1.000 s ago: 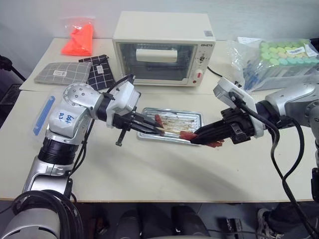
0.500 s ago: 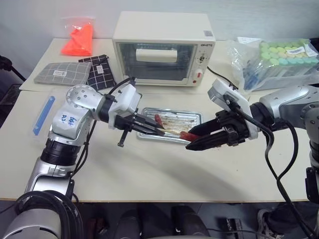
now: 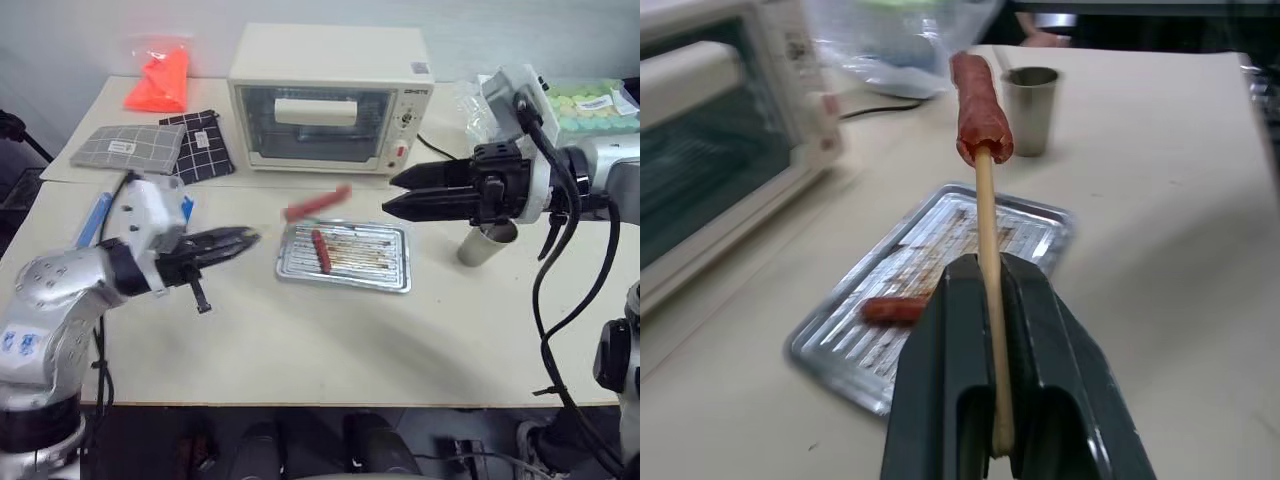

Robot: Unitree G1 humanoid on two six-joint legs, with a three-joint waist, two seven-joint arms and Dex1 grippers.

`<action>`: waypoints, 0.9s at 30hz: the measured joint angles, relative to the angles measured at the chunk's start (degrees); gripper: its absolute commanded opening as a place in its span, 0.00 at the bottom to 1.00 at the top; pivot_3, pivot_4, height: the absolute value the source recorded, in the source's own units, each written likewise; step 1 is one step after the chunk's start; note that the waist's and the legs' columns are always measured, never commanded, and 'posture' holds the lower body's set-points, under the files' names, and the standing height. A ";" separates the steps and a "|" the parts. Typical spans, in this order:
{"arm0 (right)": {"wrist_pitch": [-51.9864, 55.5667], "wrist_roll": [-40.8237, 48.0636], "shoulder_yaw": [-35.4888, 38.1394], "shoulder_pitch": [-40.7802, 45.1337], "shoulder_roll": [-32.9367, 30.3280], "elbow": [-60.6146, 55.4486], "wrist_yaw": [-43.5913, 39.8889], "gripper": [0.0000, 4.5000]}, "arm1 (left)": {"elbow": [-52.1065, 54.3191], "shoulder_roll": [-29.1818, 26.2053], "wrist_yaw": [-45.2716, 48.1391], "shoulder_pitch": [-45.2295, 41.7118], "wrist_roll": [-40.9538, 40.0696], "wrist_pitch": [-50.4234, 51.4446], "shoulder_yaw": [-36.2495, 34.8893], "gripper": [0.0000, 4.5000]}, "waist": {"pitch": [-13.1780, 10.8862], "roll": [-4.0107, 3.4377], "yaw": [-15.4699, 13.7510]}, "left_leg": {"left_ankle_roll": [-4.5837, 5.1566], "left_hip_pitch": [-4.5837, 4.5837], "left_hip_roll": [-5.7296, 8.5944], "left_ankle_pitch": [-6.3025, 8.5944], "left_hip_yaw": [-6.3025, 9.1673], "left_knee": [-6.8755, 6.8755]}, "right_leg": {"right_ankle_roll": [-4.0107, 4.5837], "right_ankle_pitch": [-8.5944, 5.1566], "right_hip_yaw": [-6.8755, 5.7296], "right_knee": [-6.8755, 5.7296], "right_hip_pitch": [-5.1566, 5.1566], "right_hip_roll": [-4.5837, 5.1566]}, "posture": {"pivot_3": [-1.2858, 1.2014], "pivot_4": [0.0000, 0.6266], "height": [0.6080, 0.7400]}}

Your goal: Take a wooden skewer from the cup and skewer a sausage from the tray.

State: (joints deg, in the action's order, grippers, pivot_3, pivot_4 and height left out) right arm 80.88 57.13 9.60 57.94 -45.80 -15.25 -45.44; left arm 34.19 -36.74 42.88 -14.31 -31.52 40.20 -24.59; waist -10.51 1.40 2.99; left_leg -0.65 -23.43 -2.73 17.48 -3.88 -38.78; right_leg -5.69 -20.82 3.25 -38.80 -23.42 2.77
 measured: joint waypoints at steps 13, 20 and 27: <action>-2.25 1.93 2.69 -0.42 3.60 -0.09 4.98 0.82 | 0.73 8.45 -21.63 17.01 4.98 -0.34 -21.05 0.00 | 0.02 0.04 -0.19 | 0.01 0.04 0.04 0.02 -0.02 0.00 | 0.01 0.00 -0.01 0.27 0.03 -0.02 | 0.52 0.24 1.00; -3.36 1.96 1.77 -0.41 3.60 0.09 4.91 0.82 | -7.88 7.42 -21.57 16.66 5.82 -4.92 -18.49 0.00 | 0.03 0.05 0.04 | 0.02 0.04 0.02 0.03 -0.03 0.05 | 0.01 0.00 -0.01 0.28 0.01 -0.03 | 0.52 0.24 1.00; -3.38 2.17 1.73 -0.41 3.80 0.10 5.97 0.83 | -16.81 5.95 -21.57 11.77 7.00 -8.20 -13.74 0.26 | 0.03 0.05 0.07 | 0.02 0.04 0.01 0.03 -0.03 0.10 | 0.01 0.00 -0.02 0.26 -0.01 -0.03 | 0.52 0.24 1.00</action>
State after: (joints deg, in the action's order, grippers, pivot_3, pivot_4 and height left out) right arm 77.50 59.30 11.33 57.53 -42.00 -15.15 -39.48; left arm 17.38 -30.79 21.31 -2.54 -24.51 32.00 -38.33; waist -10.48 1.45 3.06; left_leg -0.63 -23.39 -2.73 17.51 -3.92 -38.68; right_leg -5.67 -20.83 3.23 -38.53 -23.43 2.74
